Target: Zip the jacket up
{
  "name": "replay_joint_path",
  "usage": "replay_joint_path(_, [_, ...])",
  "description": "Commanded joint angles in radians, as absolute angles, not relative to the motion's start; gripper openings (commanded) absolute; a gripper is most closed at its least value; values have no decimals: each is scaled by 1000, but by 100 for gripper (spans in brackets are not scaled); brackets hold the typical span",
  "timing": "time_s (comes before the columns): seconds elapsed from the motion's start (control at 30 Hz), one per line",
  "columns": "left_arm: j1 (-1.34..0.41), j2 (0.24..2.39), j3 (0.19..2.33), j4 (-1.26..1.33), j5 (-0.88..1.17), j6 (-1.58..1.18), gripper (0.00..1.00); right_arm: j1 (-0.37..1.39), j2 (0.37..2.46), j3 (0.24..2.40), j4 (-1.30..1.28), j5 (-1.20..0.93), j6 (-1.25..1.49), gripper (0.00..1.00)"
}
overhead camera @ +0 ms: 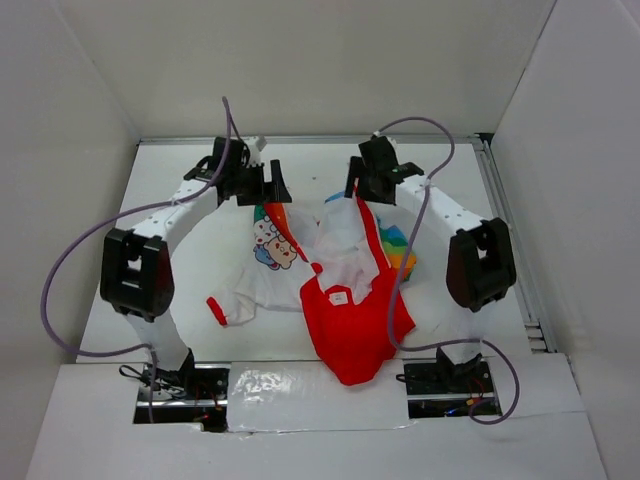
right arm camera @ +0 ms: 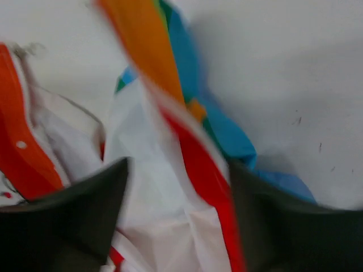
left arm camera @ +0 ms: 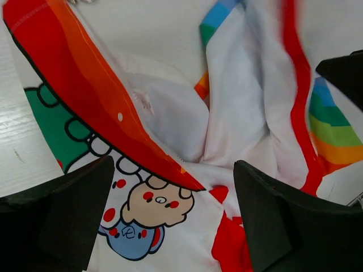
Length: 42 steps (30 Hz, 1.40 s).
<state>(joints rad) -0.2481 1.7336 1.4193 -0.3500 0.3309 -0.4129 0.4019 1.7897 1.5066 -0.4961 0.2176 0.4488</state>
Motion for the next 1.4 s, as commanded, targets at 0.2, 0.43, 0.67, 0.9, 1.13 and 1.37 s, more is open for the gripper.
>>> replay_joint_path(0.2, [-271,1448,1267,-282,425,-431,99,342,1545,1333,-405,110,498,100])
replay_joint_path(0.43, [-308,1214,833,-229,437,-586,99,235,1532,1119,-391,32,575,100])
replay_joint_path(0.67, [-307,1327,699,-121,391,-638,99,276,1597,1026,-334,-57,587,93])
replay_joint_path(0.9, [-299,1661,946,-133,333,-617,99,422,1655,922,-284,-52,650,100])
replay_joint_path(1.13, [-288,2124,1506,-271,428,-528,99,736,1661,896,-219,-123,695,100])
replay_joint_path(1.37, [-365,2381,2113,-429,554,-453,99,1028,1622,1046,-204,-212,603,100])
